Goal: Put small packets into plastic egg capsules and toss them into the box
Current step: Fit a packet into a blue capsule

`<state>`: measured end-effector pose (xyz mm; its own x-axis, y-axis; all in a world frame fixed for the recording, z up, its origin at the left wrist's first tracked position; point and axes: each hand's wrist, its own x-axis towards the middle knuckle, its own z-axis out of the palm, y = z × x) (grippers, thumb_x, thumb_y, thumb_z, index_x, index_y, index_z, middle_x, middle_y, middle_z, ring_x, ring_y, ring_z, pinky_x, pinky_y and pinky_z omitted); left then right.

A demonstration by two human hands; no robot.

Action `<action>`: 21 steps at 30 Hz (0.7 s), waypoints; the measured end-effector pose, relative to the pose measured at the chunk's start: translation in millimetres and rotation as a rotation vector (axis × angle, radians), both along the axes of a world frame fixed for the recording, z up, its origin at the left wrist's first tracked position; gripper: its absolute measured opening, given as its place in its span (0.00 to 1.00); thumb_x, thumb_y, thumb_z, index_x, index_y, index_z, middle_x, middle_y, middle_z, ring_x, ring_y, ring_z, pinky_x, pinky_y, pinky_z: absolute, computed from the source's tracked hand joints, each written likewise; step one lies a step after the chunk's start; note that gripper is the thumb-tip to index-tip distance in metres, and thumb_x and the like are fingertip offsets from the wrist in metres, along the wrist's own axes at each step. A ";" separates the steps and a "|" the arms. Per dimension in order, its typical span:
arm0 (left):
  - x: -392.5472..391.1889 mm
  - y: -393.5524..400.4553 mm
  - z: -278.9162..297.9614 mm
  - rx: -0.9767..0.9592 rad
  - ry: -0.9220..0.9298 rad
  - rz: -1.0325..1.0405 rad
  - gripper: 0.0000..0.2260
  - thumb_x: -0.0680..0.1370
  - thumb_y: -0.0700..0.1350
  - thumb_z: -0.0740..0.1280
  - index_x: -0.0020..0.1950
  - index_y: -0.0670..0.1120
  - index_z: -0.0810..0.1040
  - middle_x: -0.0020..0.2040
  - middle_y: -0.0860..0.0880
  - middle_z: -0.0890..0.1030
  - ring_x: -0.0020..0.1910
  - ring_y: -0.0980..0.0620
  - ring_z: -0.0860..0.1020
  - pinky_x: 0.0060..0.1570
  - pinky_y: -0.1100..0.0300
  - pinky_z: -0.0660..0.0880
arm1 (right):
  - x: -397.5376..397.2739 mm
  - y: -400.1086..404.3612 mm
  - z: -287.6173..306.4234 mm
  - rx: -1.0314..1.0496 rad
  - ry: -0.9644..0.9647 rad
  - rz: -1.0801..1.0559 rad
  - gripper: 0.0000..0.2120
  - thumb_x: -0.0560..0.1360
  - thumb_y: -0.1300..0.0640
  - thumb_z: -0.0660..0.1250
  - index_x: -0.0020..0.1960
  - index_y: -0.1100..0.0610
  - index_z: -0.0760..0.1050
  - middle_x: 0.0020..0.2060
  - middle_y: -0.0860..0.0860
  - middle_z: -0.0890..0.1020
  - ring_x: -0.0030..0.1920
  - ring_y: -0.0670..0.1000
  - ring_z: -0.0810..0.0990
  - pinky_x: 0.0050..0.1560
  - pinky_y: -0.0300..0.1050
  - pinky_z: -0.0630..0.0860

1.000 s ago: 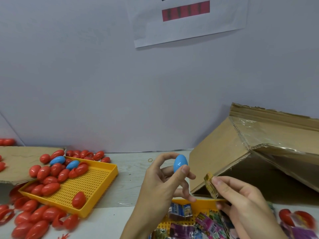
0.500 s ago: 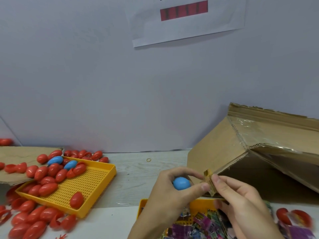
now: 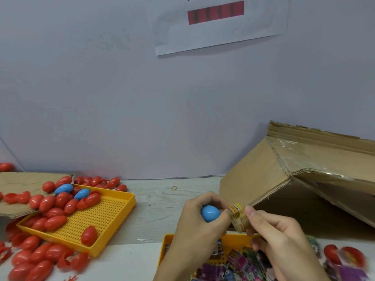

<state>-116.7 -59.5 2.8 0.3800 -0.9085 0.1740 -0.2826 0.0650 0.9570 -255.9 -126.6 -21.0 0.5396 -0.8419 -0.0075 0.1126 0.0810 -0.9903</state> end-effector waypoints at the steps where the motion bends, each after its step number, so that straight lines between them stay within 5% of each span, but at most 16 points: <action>1: -1.6 -0.8 -0.1 -0.021 -0.012 0.000 0.06 0.74 0.41 0.72 0.39 0.49 0.80 0.34 0.54 0.79 0.32 0.57 0.76 0.37 0.60 0.78 | 0.4 1.0 1.0 -0.038 0.030 -0.022 0.22 0.62 0.36 0.68 0.34 0.56 0.83 0.28 0.57 0.75 0.32 0.54 0.73 0.40 0.52 0.67; 7: 0.9 -1.5 -6.6 -0.005 -0.247 0.012 0.10 0.74 0.38 0.71 0.40 0.52 0.76 0.38 0.50 0.81 0.36 0.50 0.82 0.37 0.59 0.81 | 0.6 7.8 10.7 -0.131 0.144 -0.076 0.24 0.59 0.33 0.65 0.27 0.55 0.78 0.24 0.55 0.71 0.27 0.52 0.71 0.35 0.48 0.66; 10: 5.0 0.9 -6.2 -0.016 -0.393 -0.028 0.08 0.73 0.41 0.71 0.41 0.54 0.76 0.36 0.55 0.79 0.35 0.56 0.77 0.35 0.66 0.74 | -0.9 6.6 10.6 -0.125 0.183 -0.071 0.26 0.58 0.33 0.65 0.28 0.58 0.77 0.24 0.56 0.71 0.28 0.52 0.71 0.36 0.48 0.67; 14: 3.6 2.1 -1.5 -0.019 -0.434 -0.096 0.04 0.70 0.48 0.70 0.42 0.51 0.77 0.37 0.53 0.80 0.35 0.56 0.77 0.35 0.65 0.75 | -1.4 4.2 8.2 -0.143 0.201 -0.009 0.18 0.62 0.39 0.70 0.32 0.54 0.82 0.22 0.50 0.72 0.27 0.46 0.71 0.35 0.44 0.67; 21: -10.3 -2.9 2.7 0.200 0.111 -0.134 0.08 0.68 0.47 0.70 0.46 0.49 0.80 0.33 0.48 0.81 0.30 0.53 0.78 0.39 0.60 0.79 | -0.3 -10.4 -8.2 0.042 -0.057 -0.003 0.32 0.51 0.35 0.79 0.36 0.64 0.81 0.27 0.58 0.69 0.28 0.54 0.65 0.26 0.42 0.58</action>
<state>-127.0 -62.4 5.5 0.2606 -0.9642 -0.0497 -0.1768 -0.0983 0.9793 -256.2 -137.0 -29.2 0.5372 -0.8433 -0.0125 0.1693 0.1223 -0.9779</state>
